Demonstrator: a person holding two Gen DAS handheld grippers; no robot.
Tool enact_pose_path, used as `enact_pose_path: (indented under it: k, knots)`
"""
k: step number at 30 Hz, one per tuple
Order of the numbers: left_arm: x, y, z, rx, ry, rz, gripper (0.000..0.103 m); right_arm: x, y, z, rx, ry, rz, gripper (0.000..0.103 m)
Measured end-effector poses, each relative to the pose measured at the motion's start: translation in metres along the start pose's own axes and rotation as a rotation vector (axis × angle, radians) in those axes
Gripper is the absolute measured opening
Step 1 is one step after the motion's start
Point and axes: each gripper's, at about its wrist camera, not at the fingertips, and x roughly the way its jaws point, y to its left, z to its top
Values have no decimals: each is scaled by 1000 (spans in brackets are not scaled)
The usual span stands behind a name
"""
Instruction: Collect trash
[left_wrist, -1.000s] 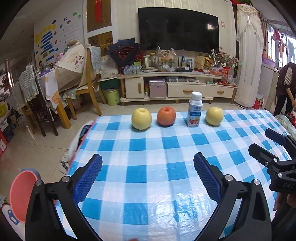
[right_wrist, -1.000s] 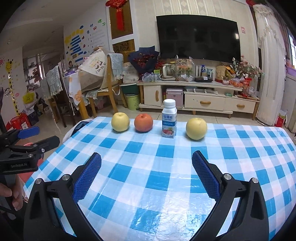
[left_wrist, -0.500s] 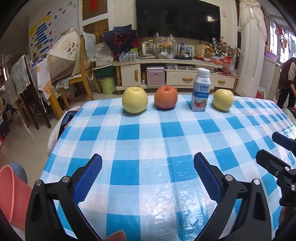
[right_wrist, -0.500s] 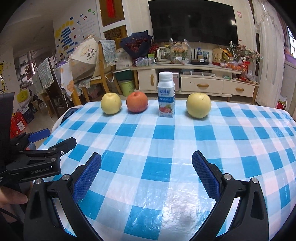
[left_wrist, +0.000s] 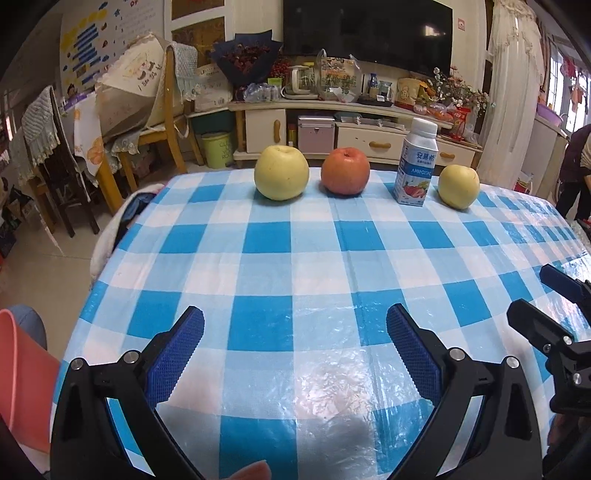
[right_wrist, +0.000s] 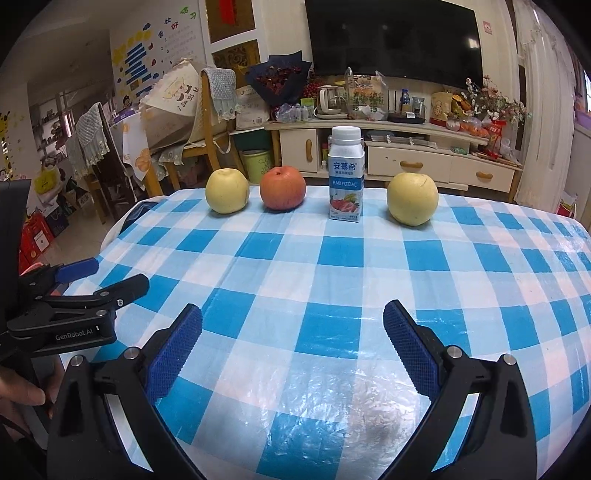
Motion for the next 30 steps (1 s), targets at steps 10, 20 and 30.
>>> enact_pose_path:
  k: [10, 20, 30]
  knots:
    - [-3, 3, -4, 1, 7, -12, 98, 1, 9, -2, -35, -1, 4, 99]
    - [0, 1, -5, 14, 21, 21, 98, 1, 10, -4, -26, 2, 6, 99]
    - [-3, 4, -7, -7, 8, 2, 98, 1, 10, -5, -22, 5, 11, 99]
